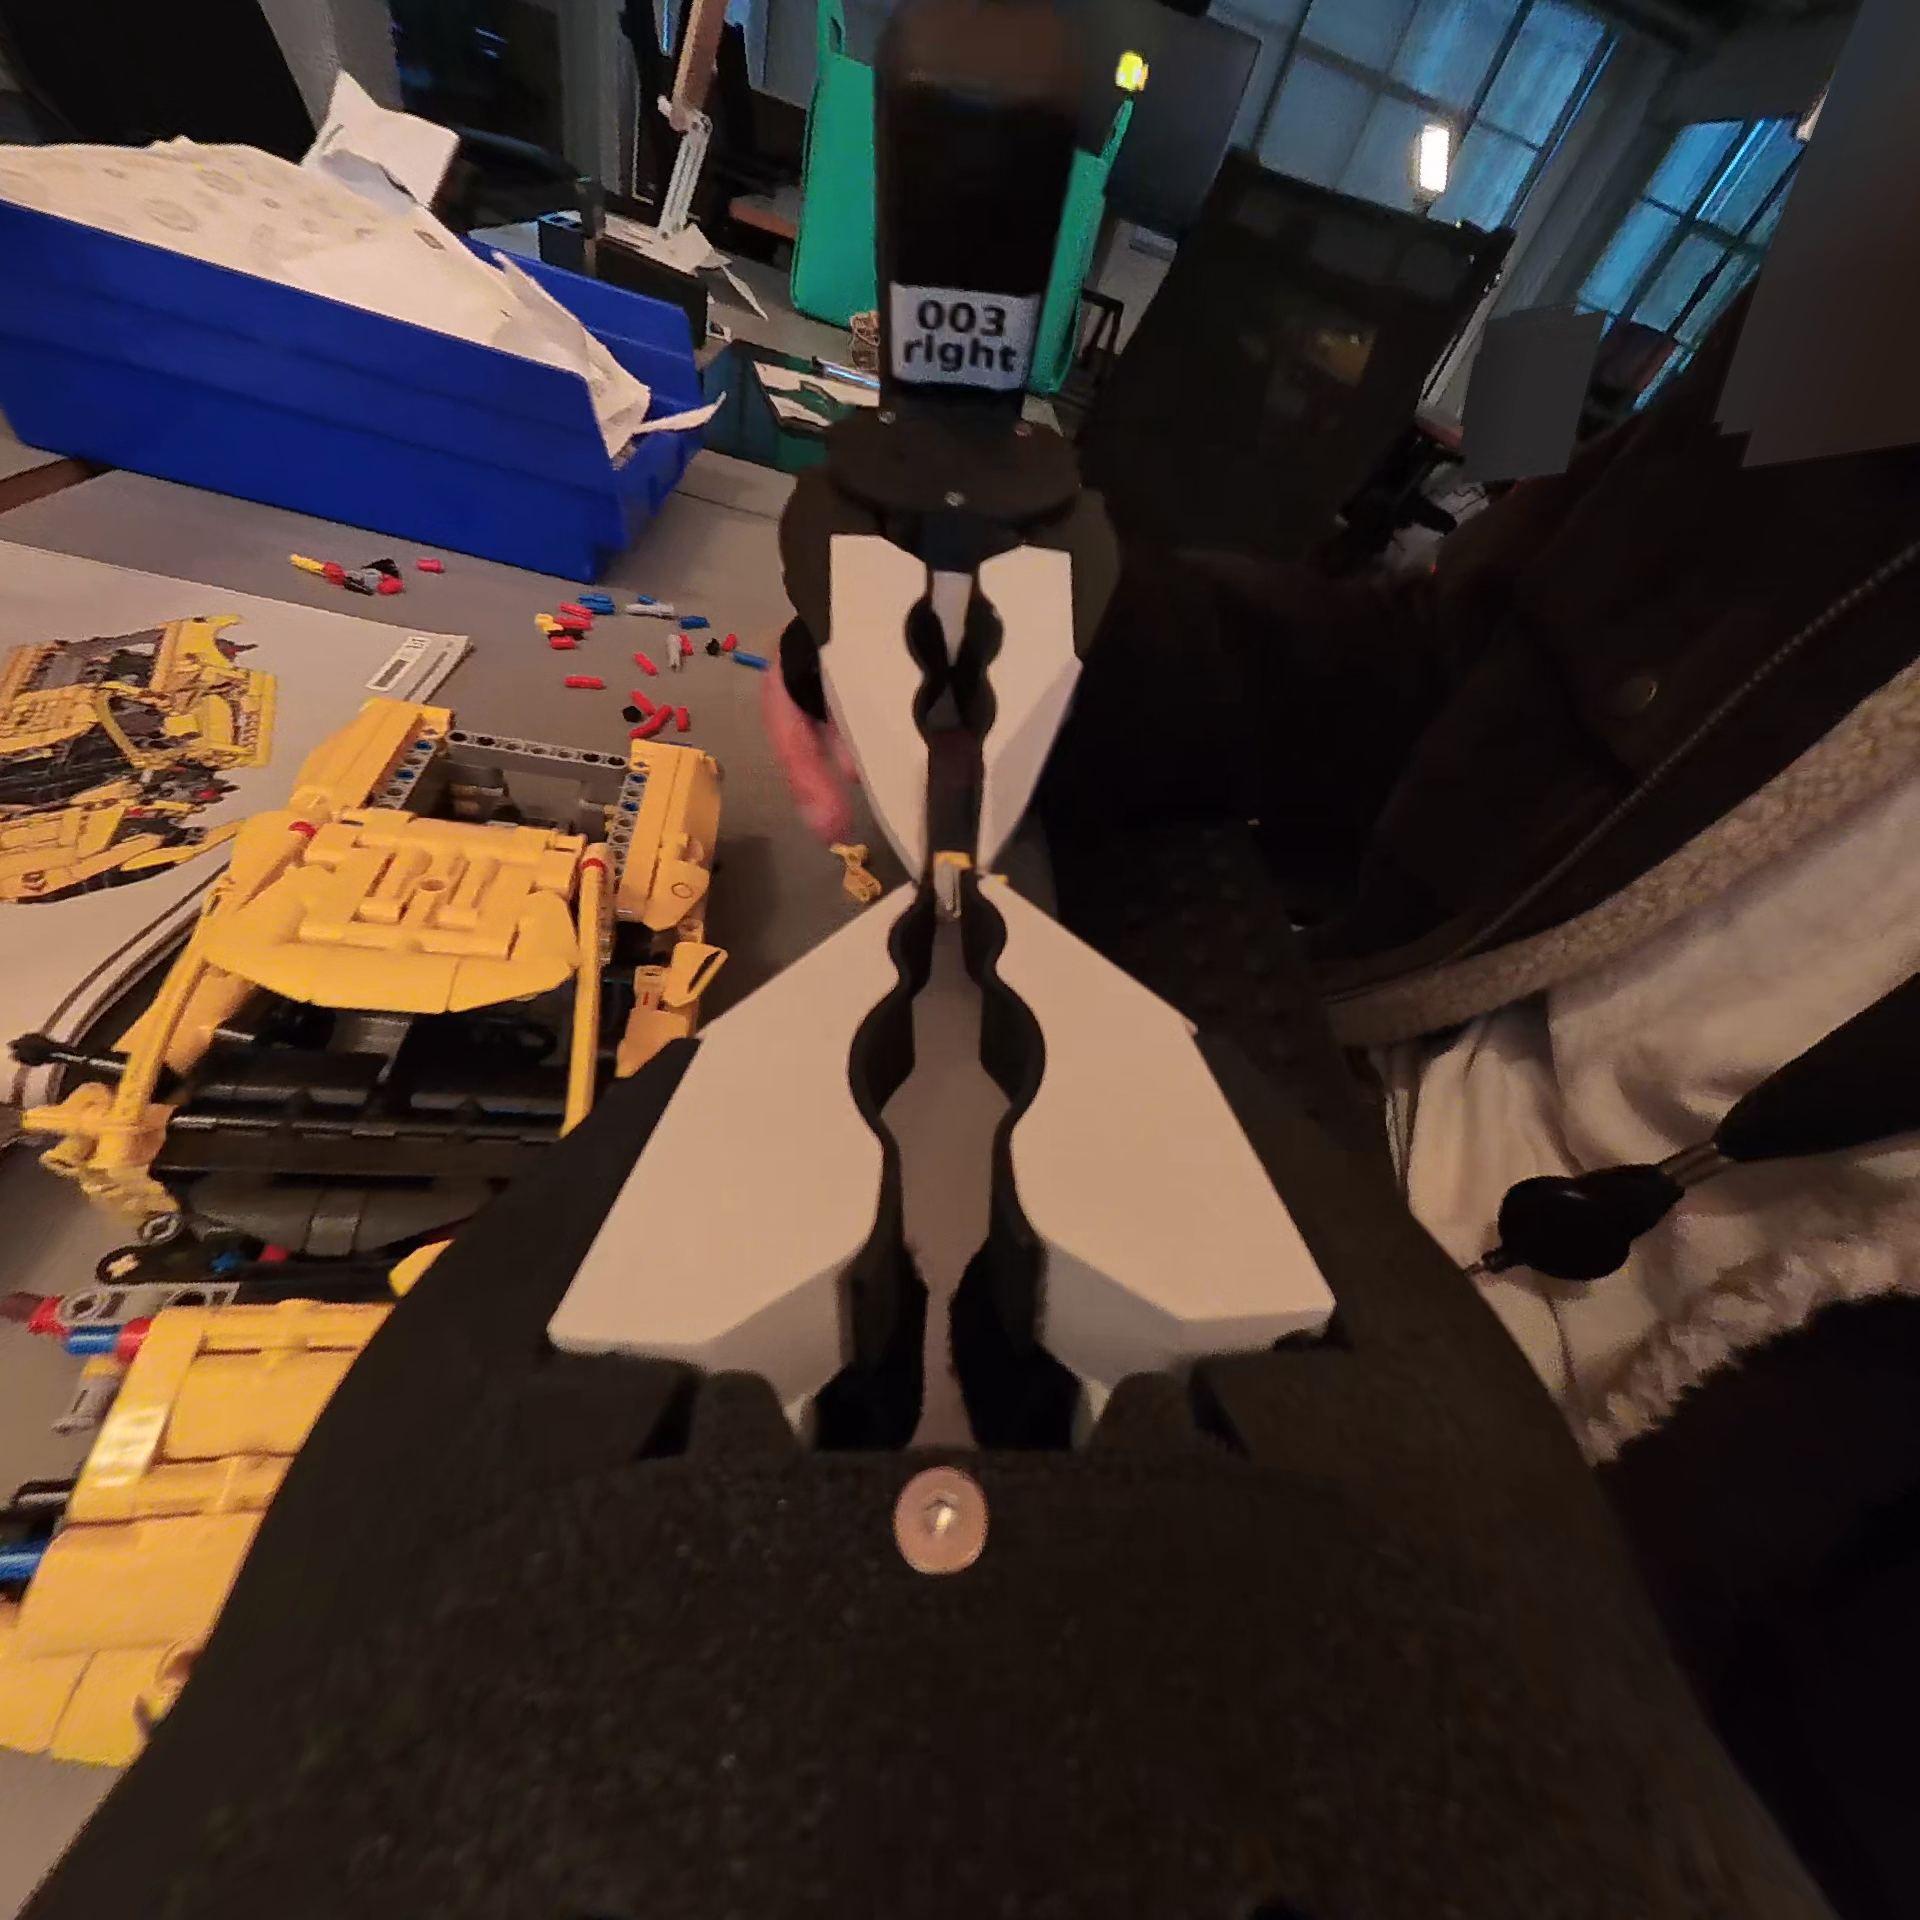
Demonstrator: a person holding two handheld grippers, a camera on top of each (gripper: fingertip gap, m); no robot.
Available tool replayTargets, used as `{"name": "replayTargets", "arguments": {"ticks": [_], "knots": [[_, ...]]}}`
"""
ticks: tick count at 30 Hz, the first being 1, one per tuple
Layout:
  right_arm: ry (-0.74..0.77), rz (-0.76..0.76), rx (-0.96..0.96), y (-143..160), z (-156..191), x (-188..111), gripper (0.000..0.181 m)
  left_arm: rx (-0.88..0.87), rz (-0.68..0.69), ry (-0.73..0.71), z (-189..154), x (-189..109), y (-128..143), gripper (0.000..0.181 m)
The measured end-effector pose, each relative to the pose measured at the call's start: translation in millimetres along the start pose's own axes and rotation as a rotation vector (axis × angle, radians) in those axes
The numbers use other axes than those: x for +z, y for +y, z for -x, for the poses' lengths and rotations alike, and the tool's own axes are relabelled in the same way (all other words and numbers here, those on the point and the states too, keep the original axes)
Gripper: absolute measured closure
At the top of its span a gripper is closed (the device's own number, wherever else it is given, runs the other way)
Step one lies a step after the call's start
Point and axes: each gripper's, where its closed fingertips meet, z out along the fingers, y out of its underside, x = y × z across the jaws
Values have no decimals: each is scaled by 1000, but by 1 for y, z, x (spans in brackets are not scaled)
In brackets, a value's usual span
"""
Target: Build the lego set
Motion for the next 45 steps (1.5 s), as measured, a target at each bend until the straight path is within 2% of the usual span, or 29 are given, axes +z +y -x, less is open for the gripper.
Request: {"name": "replayTargets", "arguments": {"ticks": [8,26,42,45], "knots": [[-33,-41,27,-7,1,-6,174,13,42,5,-3,9,8,177],[-19,20,2,4,0,0,174,25,49,-6,-2,12,10,177],[-33,-3,60,4,-3,-2,175,90,45,-54,1,16,11,177],[-52,32,54,10,2,1,175,86,86,-35,-2,17,19,177]]}}
